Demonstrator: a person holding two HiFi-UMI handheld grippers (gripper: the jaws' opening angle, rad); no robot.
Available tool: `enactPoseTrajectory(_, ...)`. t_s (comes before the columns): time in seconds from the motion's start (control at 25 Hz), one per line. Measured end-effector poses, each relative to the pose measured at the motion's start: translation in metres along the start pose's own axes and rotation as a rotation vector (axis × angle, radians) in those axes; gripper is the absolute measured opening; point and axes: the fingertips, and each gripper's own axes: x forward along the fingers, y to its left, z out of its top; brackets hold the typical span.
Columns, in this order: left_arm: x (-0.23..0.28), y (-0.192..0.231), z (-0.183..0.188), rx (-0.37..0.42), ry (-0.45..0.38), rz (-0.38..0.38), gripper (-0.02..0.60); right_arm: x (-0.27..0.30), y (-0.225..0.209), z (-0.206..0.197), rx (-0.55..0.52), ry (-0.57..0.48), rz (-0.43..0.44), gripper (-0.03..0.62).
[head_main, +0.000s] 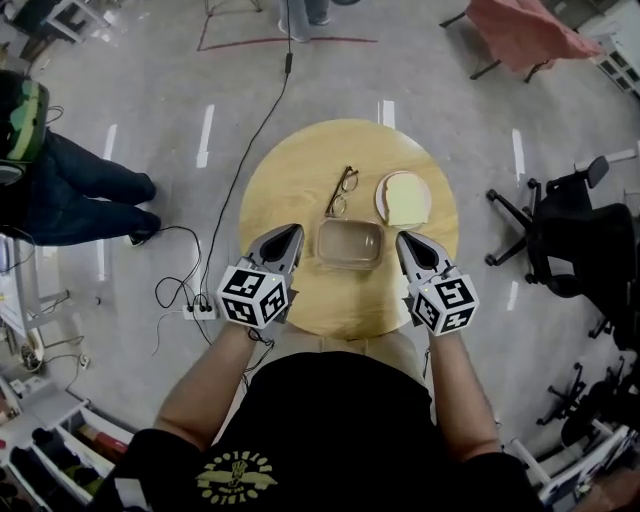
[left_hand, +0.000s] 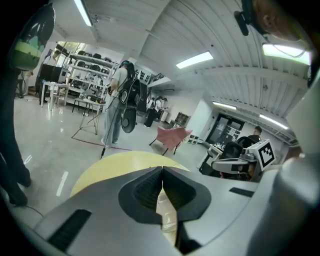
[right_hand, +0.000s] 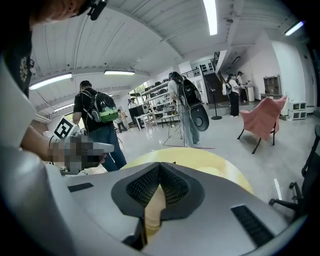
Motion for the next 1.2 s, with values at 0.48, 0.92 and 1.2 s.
enactPoseTrajectory(0.48, 0.029, 0.015, -0.064, -0.049, 0.168, 0.027, 0.085, 0.027, -0.007, -0.047, 0.026, 0.116, 0.015, 0.015)
enactPoseTrajectory(0.92, 0.054, 0.020, -0.110, -0.137, 0.300, 0.035, 0.121, 0.040, -0.007, -0.086, 0.061, 0.236, 0.057, 0.163)
enactPoseTrajectory(1.2, 0.066, 0.028, -0.138, -0.161, 0.372, 0.047, 0.112, 0.046, -0.011, -0.099, 0.121, 0.255, 0.075, 0.158)
